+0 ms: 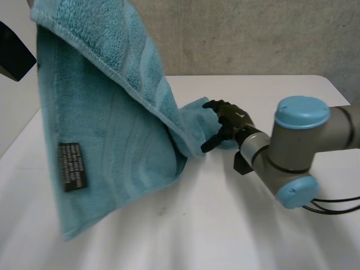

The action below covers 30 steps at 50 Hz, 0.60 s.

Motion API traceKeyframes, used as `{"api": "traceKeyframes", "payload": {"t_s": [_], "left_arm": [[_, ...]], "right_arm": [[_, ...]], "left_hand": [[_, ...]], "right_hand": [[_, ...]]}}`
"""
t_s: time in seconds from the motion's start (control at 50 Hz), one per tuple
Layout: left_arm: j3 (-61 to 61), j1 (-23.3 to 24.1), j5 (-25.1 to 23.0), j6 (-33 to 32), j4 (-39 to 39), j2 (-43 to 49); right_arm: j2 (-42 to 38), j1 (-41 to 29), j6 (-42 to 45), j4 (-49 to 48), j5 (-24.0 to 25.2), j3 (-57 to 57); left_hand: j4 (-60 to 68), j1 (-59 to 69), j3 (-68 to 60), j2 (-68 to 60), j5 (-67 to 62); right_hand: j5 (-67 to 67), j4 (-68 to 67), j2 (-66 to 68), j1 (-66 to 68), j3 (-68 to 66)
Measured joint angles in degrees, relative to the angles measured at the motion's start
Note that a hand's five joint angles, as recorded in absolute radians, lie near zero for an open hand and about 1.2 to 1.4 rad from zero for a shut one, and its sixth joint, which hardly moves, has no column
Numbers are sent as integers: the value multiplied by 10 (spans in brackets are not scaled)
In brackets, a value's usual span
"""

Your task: Fold the laundry

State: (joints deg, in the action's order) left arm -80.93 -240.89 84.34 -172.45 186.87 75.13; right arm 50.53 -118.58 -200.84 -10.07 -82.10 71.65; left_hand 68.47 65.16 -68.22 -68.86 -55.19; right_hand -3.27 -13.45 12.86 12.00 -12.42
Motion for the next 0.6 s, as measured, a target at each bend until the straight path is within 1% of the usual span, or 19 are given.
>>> {"api": "traceKeyframes", "payload": {"t_s": [0.02,0.12,0.16,0.18,0.22,0.24,0.26,0.28,0.32,0.4,0.44,0.52,0.54,0.58,0.6], "left_arm": [[2,5,1,-1,0,-1],[4,8,3,-2,1,-1],[4,5,4,-2,1,-1],[3,3,4,-2,1,-1],[3,1,4,-2,1,0],[1,-8,5,-1,1,1],[0,-12,6,-1,1,1],[0,-12,6,-1,1,1],[-2,-24,7,-1,1,2],[-4,-44,10,0,1,3],[-5,-48,10,0,1,3],[-4,-65,11,0,1,1],[-3,-67,11,0,1,1],[-3,-70,11,0,0,-1],[-3,-71,11,0,0,-1]], "right_arm": [[-17,-7,1,1,-1,-18],[-51,-21,5,3,-1,-50],[-60,-24,8,3,-3,-57],[-62,-25,9,2,-4,-59],[-63,-25,10,2,-5,-60],[-64,-25,14,1,-7,-62],[-63,-24,15,0,-7,-62],[-63,-24,15,0,-7,-62],[-62,-23,18,-1,-6,-60],[-56,-20,23,-2,1,-53],[-54,-20,25,-2,2,-51],[-13,-17,51,2,5,-35],[-5,-16,58,3,6,-33],[18,-14,77,8,7,-25],[25,-14,85,11,7,-23]], "left_hand": [[0,0,0,0,0],[0,0,0,0,0],[0,0,0,0,0],[0,0,0,0,0],[0,0,0,0,0],[0,0,0,0,0],[0,0,0,0,0],[0,0,0,0,0],[0,0,0,0,0],[0,0,0,0,0],[0,0,0,0,0],[0,0,0,0,0],[0,0,0,0,0],[0,0,0,0,0],[0,0,0,0,0]], "right_hand": [[0,0,0,0,0],[0,0,0,0,0],[-23,-19,25,12,-27],[-141,-145,152,126,-156],[-156,-161,177,141,-180],[-337,-351,364,308,-362],[-452,-467,485,402,-483],[-452,-467,485,402,-483],[-510,-523,534,443,-532],[-531,-546,546,449,-551],[-531,-546,546,449,-551],[-520,-532,533,434,-538],[-399,-397,388,323,-405],[-245,-237,238,192,-246],[-206,-198,195,162,-202]]}}
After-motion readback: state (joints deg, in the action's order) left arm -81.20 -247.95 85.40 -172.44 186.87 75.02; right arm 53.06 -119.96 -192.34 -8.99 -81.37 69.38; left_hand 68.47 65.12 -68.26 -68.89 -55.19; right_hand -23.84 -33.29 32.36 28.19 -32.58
